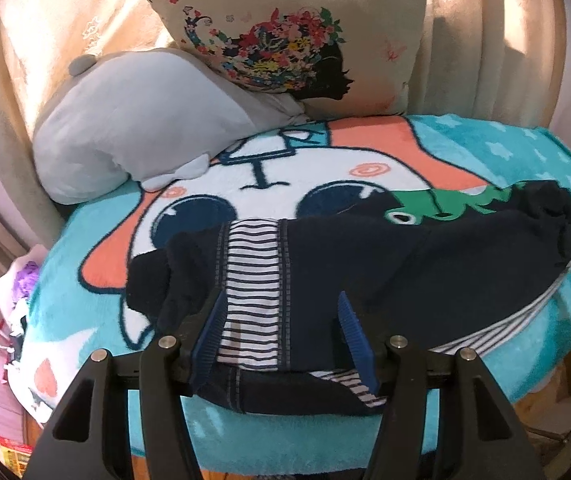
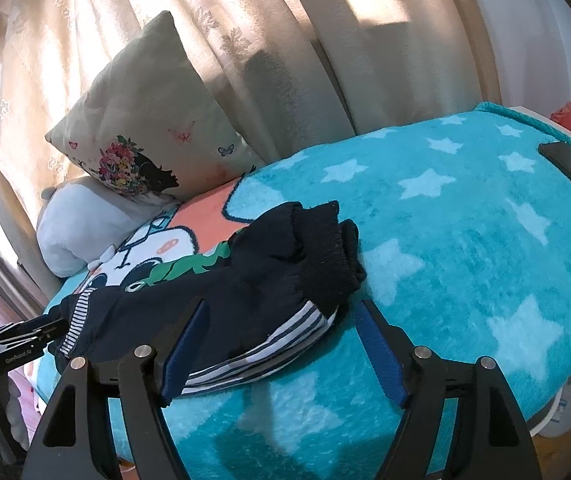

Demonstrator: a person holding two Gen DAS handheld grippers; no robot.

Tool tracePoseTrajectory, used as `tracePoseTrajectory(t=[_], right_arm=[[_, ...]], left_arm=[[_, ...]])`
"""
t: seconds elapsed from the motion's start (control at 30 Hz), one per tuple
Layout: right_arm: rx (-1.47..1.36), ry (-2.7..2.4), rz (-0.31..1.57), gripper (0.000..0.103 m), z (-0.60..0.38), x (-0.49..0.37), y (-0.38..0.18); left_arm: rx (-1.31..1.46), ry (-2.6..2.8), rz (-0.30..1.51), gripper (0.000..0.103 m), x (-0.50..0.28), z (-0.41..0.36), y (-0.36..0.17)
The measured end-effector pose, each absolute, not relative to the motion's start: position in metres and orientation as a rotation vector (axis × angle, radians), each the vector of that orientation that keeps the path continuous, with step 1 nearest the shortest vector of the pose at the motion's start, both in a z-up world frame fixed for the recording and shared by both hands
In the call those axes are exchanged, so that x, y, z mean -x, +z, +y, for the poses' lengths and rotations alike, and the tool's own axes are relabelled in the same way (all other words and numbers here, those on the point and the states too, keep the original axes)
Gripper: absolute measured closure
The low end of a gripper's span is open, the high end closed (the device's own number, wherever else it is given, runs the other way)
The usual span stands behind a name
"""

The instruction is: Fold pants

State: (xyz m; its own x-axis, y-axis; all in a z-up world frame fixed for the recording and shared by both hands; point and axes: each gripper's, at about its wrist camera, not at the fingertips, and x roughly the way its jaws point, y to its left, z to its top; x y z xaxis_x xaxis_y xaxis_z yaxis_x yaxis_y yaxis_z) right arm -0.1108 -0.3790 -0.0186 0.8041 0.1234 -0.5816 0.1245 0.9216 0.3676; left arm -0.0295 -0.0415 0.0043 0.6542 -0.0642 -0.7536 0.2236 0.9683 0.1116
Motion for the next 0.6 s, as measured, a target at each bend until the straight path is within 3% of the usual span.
tracePoseTrajectory(t=[0.33, 0.6], right_arm=[[-0.412, -0.076, 0.623, 0.022, -0.391, 0.116, -0.025], [-0.420, -0.036, 0.642, 0.022, -0.394, 0.100, -0.036]], left_arm=[[-0.076, -0.476, 0.917, 0.041, -0.004, -0.093, 0.018], [-0.062, -0.755, 1.018, 0.041, -0.057, -0.213, 0.018]])
